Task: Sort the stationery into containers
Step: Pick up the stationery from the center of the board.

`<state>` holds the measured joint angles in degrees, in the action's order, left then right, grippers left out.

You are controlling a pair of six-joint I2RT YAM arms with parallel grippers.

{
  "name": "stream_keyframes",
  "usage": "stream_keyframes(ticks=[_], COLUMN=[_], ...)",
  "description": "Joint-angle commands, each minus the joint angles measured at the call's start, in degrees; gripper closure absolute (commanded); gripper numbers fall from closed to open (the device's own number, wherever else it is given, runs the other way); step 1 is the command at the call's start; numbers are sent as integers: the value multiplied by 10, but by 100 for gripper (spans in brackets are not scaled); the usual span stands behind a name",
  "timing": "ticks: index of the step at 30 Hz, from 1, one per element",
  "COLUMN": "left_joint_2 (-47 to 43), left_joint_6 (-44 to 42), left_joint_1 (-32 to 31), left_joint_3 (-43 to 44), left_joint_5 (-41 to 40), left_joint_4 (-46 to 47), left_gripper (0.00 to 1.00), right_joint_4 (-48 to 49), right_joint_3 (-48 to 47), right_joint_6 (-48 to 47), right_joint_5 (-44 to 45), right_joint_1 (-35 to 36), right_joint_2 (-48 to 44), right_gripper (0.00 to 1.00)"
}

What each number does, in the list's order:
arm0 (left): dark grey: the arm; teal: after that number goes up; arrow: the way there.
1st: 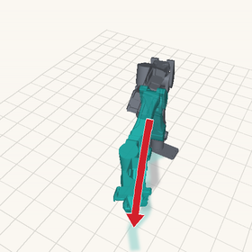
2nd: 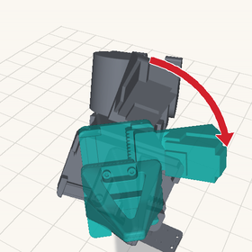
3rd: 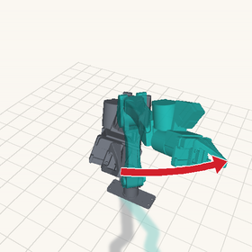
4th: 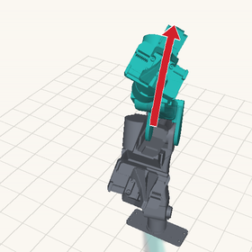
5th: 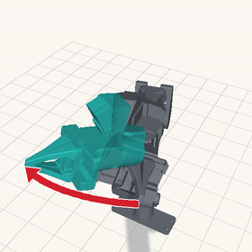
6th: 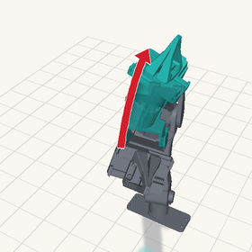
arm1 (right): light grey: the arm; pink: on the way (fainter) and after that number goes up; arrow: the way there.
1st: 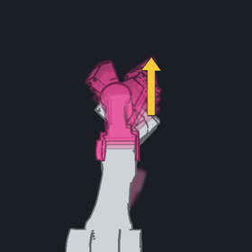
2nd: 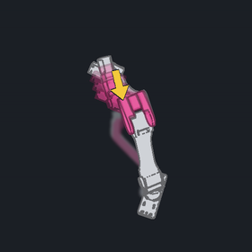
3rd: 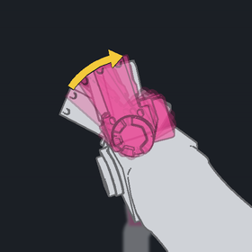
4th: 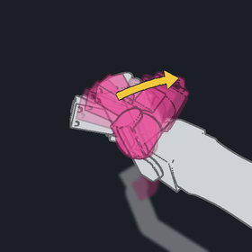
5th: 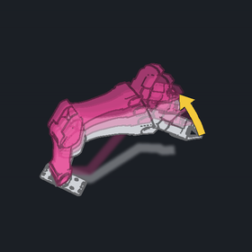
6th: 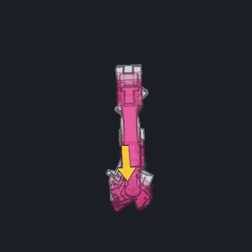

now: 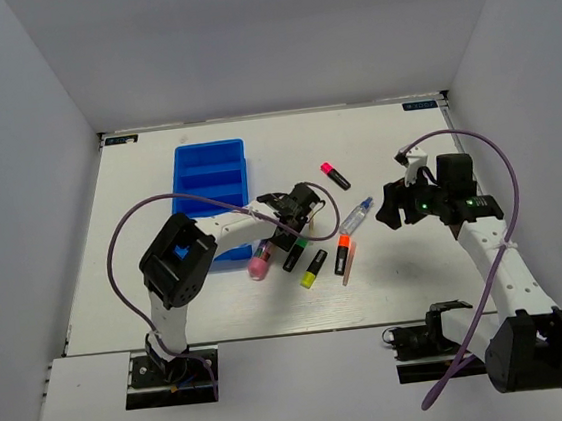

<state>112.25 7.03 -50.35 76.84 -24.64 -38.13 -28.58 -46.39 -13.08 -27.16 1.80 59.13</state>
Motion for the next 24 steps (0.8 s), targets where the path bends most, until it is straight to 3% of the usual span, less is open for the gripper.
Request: stream_keyframes(ticks=[1,2,4,12,17,21,24], left_joint_2=[4,7,-2,-58,-107,-161,-208], left_joint_6=[18,18,20,6,-59,-131,-184], left_joint_1=[-4,-4,-4,-4,21,103,159], left_joint_3=[25,29,51,158,203,203,172], left_joint_5=[26,28,35,90,131,275,331], left_joint_4=[-7,-10,-17,-59,-117,-184,-193], left_gripper=[80,91,100,100,100,100,100], right_joint_4=[13,11,12,12,12,12,12], right_joint_3=[-4,-3,-2,-1,2,0,1], right_joint_6=[0,0,0,0,1,1,2], right_joint_5=[-1,-1,-4,-7,-9,-14,-18], right_joint_1=[-6,-8,-9,-11,-12,-29,-29], right_joint_2=[-15,-17,-15,-19,-24,-25,-25], right_gripper=[27,27,27,22,22,22,22])
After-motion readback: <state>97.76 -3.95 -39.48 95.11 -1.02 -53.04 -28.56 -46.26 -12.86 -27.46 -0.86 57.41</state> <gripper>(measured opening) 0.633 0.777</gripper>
